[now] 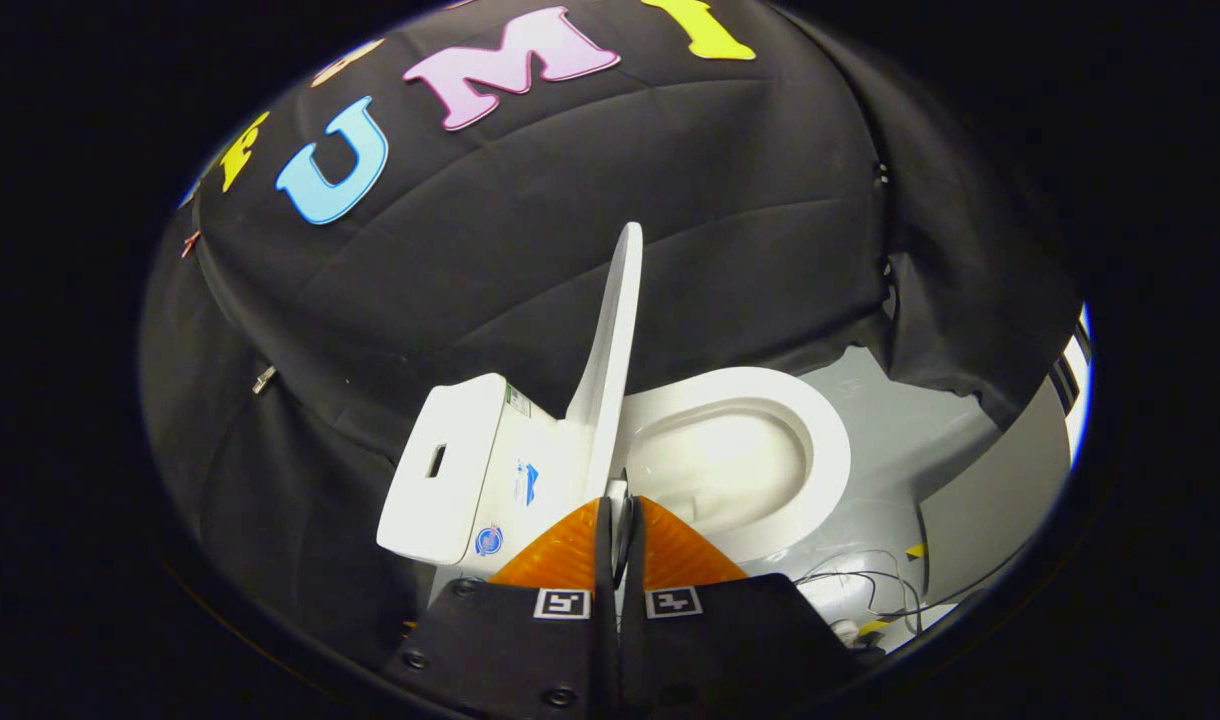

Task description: Open the toilet lid.

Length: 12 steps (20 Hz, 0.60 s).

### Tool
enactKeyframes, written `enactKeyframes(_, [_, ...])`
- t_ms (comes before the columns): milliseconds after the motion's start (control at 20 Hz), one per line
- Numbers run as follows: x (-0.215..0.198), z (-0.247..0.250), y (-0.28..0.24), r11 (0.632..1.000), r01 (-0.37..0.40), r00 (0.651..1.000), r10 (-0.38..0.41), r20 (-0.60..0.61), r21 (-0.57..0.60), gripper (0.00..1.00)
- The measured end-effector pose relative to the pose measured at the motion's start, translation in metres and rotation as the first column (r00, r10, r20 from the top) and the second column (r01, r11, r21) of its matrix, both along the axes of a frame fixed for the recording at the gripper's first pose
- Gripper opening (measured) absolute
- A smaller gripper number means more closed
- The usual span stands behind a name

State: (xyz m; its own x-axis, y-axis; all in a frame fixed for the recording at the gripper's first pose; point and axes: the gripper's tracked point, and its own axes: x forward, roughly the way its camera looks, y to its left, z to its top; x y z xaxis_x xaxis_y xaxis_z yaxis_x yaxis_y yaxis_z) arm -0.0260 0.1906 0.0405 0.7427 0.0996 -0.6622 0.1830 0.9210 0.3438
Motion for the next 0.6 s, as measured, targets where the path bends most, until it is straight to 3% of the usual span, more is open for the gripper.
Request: enactKeyframes(600, [0.013,0.04,0.118,0.98,-0.122,0.992,0.127,0.022,-0.16,0.06])
